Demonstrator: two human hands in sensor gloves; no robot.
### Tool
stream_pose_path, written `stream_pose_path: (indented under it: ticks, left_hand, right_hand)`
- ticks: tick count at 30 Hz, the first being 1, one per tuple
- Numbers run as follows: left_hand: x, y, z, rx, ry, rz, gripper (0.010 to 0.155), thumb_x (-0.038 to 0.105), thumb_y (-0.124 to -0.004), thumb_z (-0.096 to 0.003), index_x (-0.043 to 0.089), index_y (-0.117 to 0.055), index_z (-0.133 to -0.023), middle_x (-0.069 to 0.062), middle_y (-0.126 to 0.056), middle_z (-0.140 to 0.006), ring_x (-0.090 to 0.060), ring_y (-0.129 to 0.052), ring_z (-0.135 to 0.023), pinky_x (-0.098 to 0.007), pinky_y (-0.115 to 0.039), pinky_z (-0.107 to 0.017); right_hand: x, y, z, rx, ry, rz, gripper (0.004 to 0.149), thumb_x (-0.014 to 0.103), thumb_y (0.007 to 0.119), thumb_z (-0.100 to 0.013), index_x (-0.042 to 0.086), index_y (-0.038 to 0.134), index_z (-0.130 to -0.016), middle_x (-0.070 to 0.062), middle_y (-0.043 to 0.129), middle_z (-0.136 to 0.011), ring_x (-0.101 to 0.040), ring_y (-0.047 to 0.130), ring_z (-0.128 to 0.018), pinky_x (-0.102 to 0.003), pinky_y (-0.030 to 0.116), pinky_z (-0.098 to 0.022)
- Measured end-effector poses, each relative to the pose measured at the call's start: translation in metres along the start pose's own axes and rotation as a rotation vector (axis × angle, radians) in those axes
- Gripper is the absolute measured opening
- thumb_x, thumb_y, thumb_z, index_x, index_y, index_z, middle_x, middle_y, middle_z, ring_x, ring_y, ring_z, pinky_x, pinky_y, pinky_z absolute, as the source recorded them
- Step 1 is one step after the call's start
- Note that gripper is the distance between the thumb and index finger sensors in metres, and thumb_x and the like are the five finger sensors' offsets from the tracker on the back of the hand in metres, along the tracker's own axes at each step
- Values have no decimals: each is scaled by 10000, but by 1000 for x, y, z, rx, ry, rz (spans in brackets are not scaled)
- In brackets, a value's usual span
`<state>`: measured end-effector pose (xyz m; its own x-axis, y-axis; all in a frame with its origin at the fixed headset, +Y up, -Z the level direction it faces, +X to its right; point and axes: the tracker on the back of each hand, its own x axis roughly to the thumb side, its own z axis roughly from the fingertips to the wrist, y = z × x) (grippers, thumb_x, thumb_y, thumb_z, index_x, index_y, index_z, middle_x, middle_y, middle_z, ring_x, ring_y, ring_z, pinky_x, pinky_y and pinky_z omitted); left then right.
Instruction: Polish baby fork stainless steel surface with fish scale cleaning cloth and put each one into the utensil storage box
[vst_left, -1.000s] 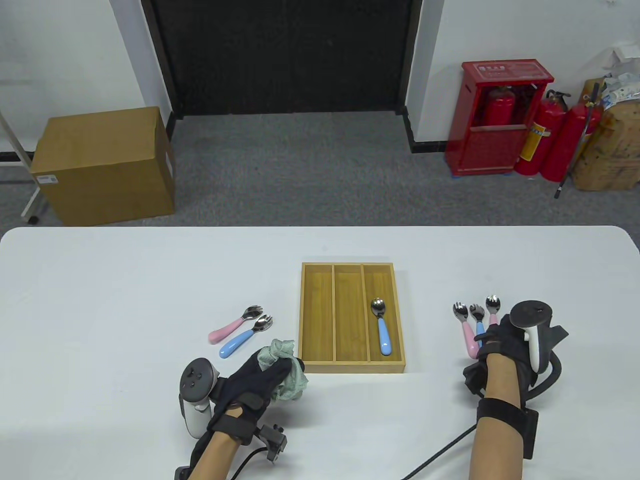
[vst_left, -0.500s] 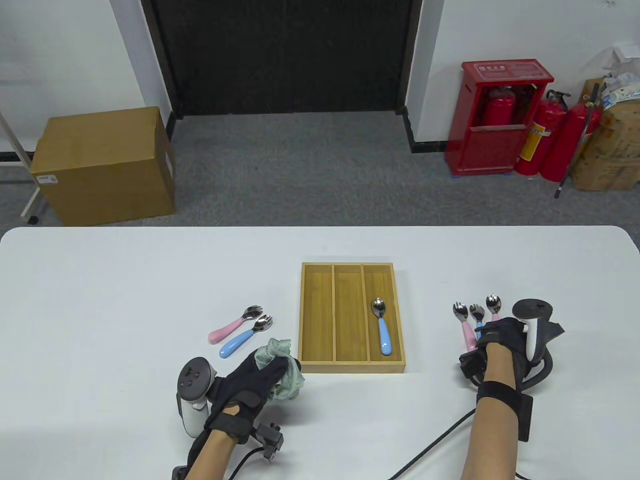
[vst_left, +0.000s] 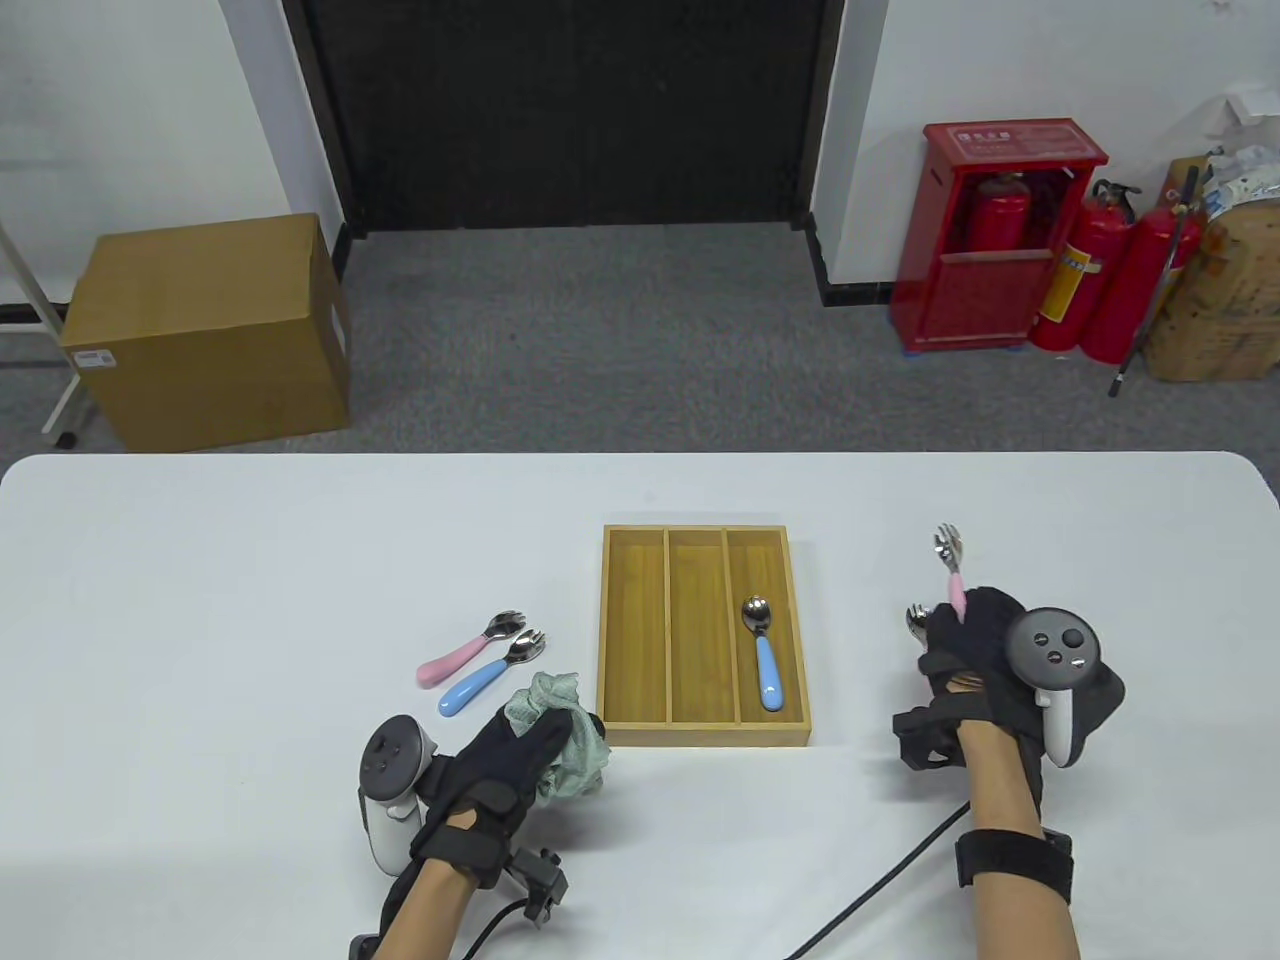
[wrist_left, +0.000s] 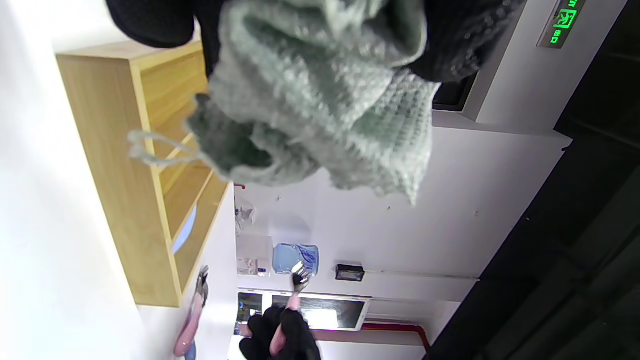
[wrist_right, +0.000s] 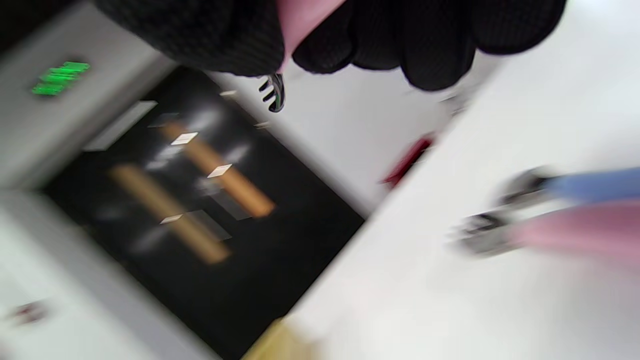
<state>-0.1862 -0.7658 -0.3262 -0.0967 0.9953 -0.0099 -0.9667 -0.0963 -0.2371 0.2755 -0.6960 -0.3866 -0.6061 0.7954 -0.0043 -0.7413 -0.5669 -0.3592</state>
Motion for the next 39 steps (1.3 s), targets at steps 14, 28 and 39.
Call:
stream_pose_path:
  ticks: [14,28,39]
  left_hand:
    - [-1,0,4,-46,-46,168,602,648,-701,-573,258,-632,-1027,38,-876,-972,-222,-827,-1002,-530,-632,-726]
    - [-12,-37,3,-235,29,305,725,713,-785,-511,235,-624,-1033,37,-846,-1006,-236,-781,-1041,-567,-597,-733]
    - [-5,-31,-4,-254,4,300,581,627,-683,-509,287,-720,-978,74,-905,-980,-203,-822,-1027,-550,-616,-744]
  right_hand:
    - [121,123,141,568,-373,-294,467,380,815,-451,126,821,-843,-218,975,-642,-258,1046,-318,-497,857,-233]
    - [111,154,156,786,-271,-463,482,417,726,-463,123,809,-836,-133,1002,-480,-112,992,-117,-399,850,-83]
    - [103,160,152,799,-274,-490,476,443,719,-473,155,809,-841,-127,1000,-470,-112,986,-118,-405,851,-95]
